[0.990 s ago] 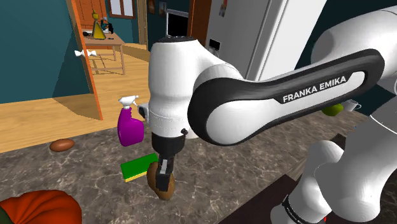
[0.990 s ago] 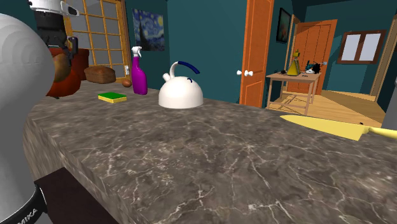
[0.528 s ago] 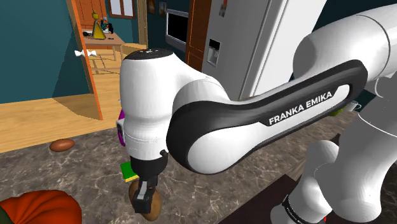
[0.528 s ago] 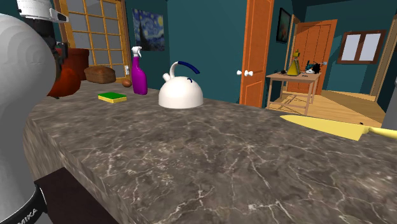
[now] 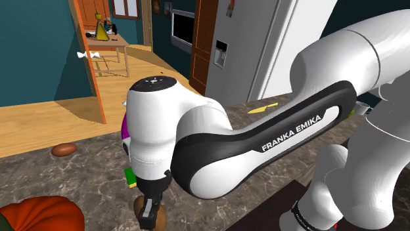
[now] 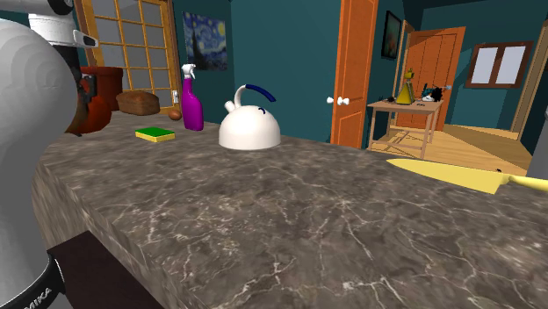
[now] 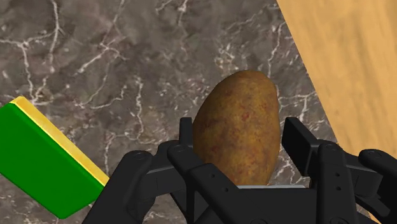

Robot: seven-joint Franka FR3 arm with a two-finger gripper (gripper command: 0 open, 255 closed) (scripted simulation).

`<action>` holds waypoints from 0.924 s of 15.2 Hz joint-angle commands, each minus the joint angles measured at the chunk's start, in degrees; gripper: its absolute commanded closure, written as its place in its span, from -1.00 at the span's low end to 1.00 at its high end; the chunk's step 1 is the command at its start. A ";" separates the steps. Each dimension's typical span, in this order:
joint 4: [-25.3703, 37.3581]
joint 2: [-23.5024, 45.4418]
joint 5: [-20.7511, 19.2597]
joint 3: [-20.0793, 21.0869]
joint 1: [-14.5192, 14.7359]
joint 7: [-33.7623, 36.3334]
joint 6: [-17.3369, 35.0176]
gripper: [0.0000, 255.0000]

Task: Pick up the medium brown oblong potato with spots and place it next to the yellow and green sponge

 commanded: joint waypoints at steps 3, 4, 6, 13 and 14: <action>-1.60 1.53 -0.59 0.07 0.12 0.35 3.08 1.00; -1.98 1.92 -0.74 0.08 0.14 0.43 3.82 1.00; -2.70 2.74 -1.08 0.08 0.19 0.62 5.31 1.00; -4.64 5.66 -2.37 -0.04 0.42 1.35 9.99 1.00; -4.65 5.65 -2.37 -0.04 0.42 1.35 9.99 1.00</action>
